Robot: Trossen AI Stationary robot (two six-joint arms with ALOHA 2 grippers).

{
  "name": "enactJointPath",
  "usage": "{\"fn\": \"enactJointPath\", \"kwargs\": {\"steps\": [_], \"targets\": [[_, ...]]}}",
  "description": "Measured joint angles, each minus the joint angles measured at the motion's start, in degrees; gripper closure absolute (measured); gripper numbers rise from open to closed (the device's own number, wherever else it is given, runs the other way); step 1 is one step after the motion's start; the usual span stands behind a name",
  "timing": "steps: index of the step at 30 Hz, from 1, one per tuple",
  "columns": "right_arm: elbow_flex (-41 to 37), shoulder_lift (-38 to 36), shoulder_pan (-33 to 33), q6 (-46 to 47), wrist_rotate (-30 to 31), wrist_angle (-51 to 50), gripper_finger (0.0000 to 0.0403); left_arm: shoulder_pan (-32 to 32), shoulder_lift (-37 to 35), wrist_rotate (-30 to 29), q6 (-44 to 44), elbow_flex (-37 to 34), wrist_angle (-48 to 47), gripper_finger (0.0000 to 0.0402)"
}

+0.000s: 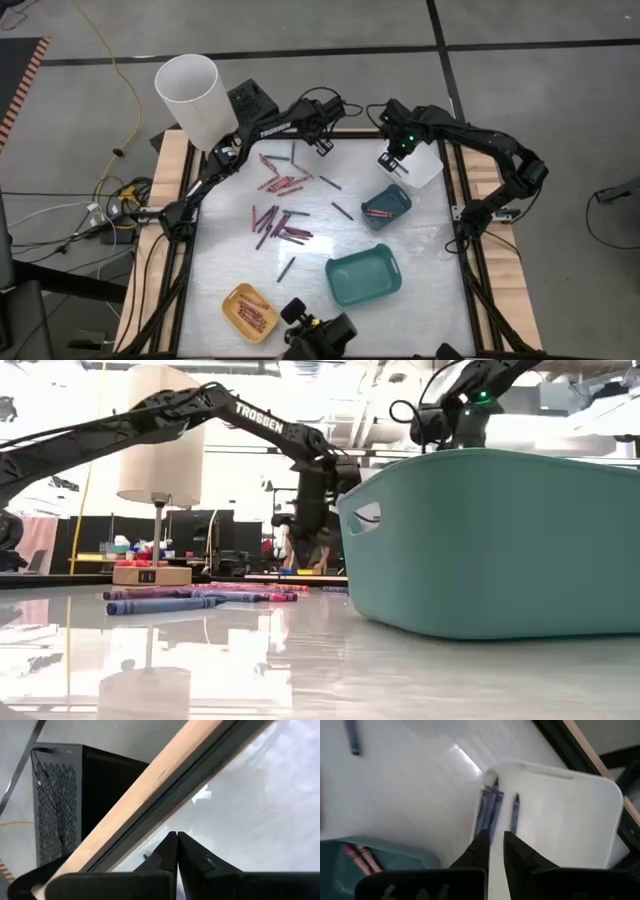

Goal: Sort crayons
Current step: Put the blue crayon into the white bin

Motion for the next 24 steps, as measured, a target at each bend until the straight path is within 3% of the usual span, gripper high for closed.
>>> {"fn": "enactJointPath", "kwargs": {"steps": [8,18,24], "targets": [[0.22,0.0,4.25,0.01,-3.89,13.1,0.0354,-0.73,-10.22,1.38,5.29,-1.48,-4.17,0.0401],[0.28,1.16,10.45,-0.44,-4.82,35.34,0.0354,-3.66,-34.15,1.31,10.53,-1.46,-4.61,0.0401],[2.27,7.09,13.99,0.15,-3.97,46.68,0.035,-7.29,-46.0,1.5,10.87,-1.46,-4.95,0.0401]]}}
